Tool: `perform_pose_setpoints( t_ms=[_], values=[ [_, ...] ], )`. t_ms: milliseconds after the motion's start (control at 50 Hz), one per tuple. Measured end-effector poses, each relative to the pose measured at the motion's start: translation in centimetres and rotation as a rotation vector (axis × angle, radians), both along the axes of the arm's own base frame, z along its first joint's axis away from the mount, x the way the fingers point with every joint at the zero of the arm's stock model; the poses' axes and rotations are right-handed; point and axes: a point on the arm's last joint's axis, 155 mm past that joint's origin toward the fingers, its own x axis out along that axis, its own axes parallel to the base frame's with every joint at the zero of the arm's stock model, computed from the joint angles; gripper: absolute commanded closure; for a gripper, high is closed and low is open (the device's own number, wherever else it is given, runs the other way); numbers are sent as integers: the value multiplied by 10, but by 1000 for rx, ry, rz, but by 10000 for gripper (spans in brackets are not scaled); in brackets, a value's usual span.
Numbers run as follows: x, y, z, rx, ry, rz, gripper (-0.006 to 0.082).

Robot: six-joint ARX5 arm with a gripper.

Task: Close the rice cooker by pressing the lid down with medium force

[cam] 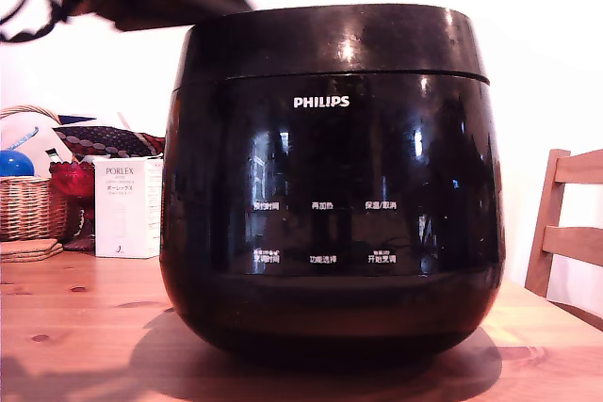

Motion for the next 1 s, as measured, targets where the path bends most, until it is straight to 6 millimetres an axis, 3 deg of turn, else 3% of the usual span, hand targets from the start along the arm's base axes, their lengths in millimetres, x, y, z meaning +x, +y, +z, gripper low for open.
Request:
perform_pose_setpoints(
  t_ms=[320, 560, 860, 1000],
  values=[
    [39, 43, 27, -13, -131, 155, 788],
    [64, 90, 48, -22, -207, 280, 788],
    [81, 153, 69, -4, -285, 427, 788],
    [83, 169, 74, -3, -299, 464, 788]
  ],
)
